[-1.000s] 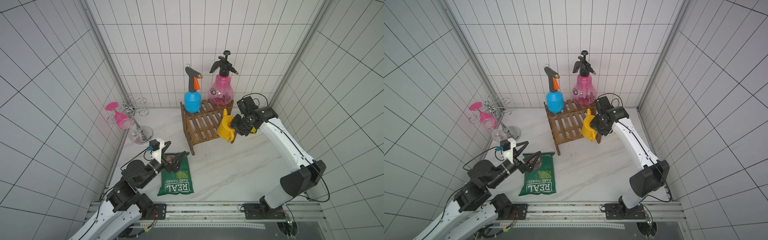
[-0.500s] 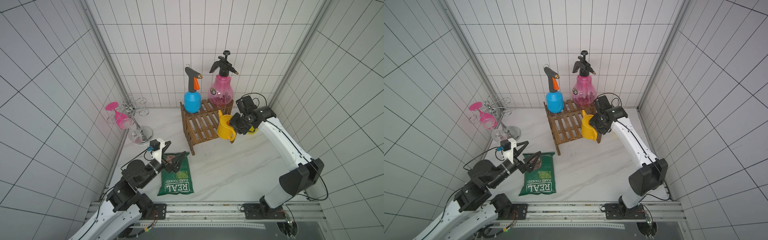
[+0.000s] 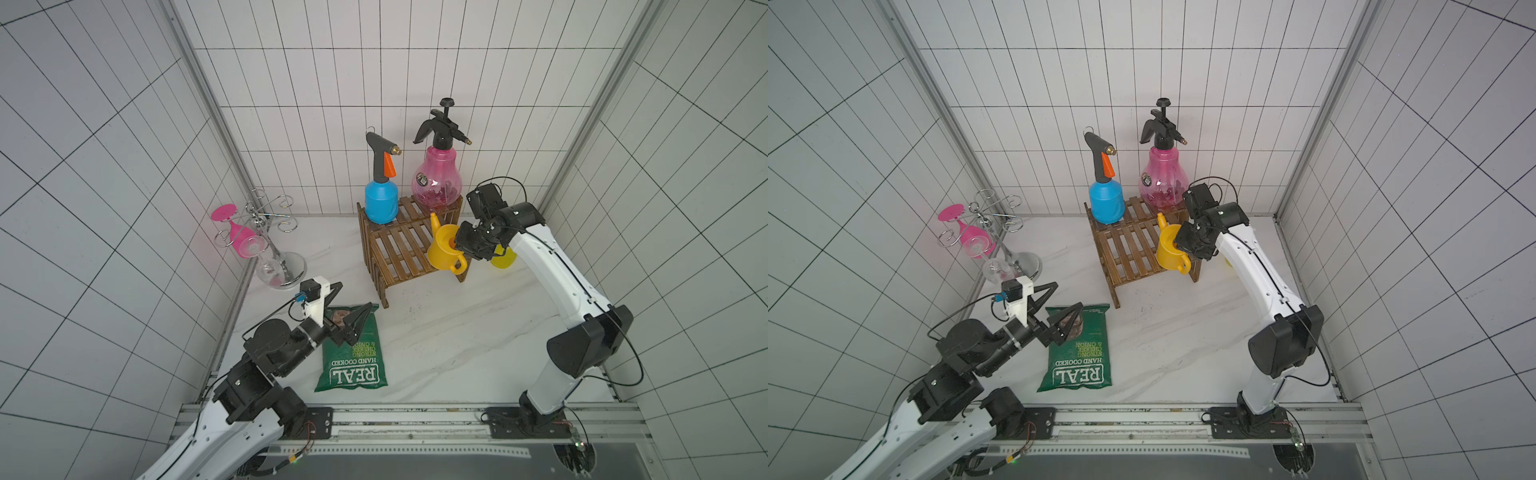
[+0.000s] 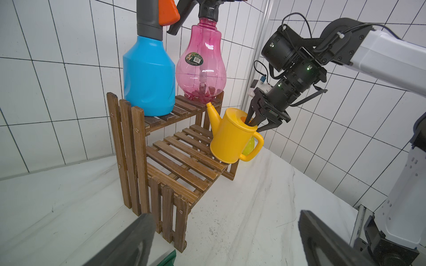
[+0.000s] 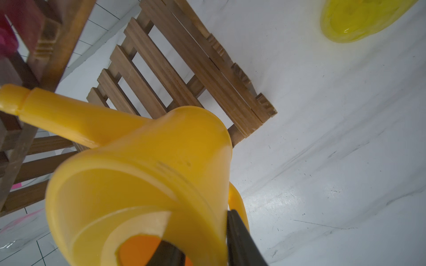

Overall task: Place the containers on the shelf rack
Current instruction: 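Place the container on the shelf.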

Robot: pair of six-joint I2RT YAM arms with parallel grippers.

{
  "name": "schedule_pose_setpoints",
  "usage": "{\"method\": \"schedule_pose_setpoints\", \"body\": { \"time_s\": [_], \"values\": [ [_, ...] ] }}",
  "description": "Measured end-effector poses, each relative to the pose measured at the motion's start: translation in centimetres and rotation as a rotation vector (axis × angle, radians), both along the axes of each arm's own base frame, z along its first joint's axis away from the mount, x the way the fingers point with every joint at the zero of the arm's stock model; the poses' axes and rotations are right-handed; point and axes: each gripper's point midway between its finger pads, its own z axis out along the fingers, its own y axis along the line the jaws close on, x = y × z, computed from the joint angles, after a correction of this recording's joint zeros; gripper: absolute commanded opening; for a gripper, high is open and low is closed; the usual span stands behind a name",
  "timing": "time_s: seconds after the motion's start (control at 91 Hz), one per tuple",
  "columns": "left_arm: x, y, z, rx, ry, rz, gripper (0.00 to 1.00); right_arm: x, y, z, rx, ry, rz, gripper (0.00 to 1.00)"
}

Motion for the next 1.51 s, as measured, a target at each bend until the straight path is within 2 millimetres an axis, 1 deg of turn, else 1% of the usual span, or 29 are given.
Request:
{"method": "schedule_pose_setpoints", "body": {
  "time_s": [0.165, 0.33, 0.495, 0.616, 0.758, 0.967, 1.165, 1.308, 1.506],
  "values": [
    [0.1, -0.1, -0.1, 0.003, 0.004, 0.000, 0.98, 0.0, 0.0, 0.8, -0.015, -0.022, 0.048, 0.31],
    [0.1, -0.1, -0.1, 0.003, 0.003, -0.001, 0.98, -0.2, -0.1, 1.3, -0.042, -0.029, 0.095, 0.31],
    [0.1, -0.2, -0.2, 0.004, 0.005, -0.005, 0.99, 0.7, 0.3, 2.2, -0.090, -0.064, 0.194, 0.31],
    [0.1, -0.2, -0.2, 0.006, 0.007, -0.008, 0.98, 1.2, 0.7, 1.4, -0.117, -0.059, 0.252, 0.30],
    [0.0, -0.2, -0.2, 0.005, 0.006, -0.008, 0.98, 1.4, 0.6, 0.6, -0.141, -0.044, 0.285, 0.30],
    [-0.1, -0.1, -0.1, 0.003, 0.003, -0.008, 0.98, 1.8, 0.7, 0.8, -0.168, -0.080, 0.376, 0.29],
    [-0.1, -0.1, -0.1, 0.003, 0.003, -0.011, 0.98, 3.0, 1.4, 1.5, -0.182, -0.135, 0.466, 0.27],
    [-0.2, -0.1, -0.2, 0.005, 0.006, -0.011, 0.98, 3.7, 1.7, 1.5, -0.207, -0.158, 0.518, 0.27],
    [-0.3, 0.0, -0.2, 0.006, 0.008, -0.012, 0.98, 4.2, 1.3, 1.4, -0.264, -0.180, 0.549, 0.29]
  ]
}}
